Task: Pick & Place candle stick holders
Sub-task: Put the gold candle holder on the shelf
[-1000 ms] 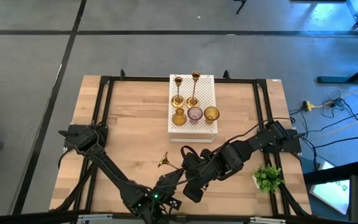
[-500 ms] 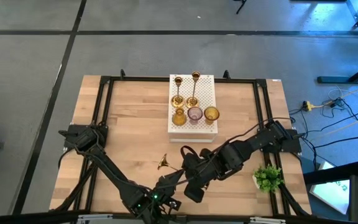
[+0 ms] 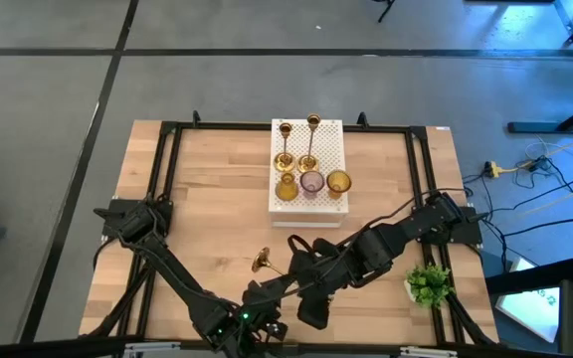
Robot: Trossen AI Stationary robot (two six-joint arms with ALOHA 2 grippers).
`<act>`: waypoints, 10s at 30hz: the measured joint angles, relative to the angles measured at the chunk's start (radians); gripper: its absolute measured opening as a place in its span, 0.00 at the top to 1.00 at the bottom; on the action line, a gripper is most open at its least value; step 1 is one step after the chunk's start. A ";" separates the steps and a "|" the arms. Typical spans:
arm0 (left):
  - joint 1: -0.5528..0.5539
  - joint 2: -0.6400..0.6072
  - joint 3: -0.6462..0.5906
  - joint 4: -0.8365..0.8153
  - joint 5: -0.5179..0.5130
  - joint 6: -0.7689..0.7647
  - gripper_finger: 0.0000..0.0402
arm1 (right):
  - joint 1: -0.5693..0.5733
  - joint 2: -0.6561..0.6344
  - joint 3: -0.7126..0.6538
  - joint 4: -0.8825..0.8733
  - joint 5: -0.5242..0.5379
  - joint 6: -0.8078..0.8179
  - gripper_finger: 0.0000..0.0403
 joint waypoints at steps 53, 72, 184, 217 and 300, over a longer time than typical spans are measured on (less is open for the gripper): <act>-0.158 -0.109 0.000 -0.259 0.216 -1.034 0.97 | 0.405 -0.055 -0.158 0.211 0.956 -0.575 0.58; -0.134 -0.045 0.000 -0.250 0.315 -1.195 0.97 | 0.404 -0.056 -0.465 0.313 1.095 -0.338 0.58; -0.118 -0.105 -0.752 1.689 0.937 -0.447 0.97 | 0.201 -0.140 -0.930 1.570 0.294 -0.691 0.97; -0.154 -0.104 -0.752 1.745 0.874 -0.410 0.97 | 0.176 -0.100 -0.928 1.622 0.227 -0.694 0.63; -0.331 -0.159 -0.752 1.751 0.387 -0.153 0.45 | 0.148 -0.087 -0.930 1.574 0.344 -0.515 0.96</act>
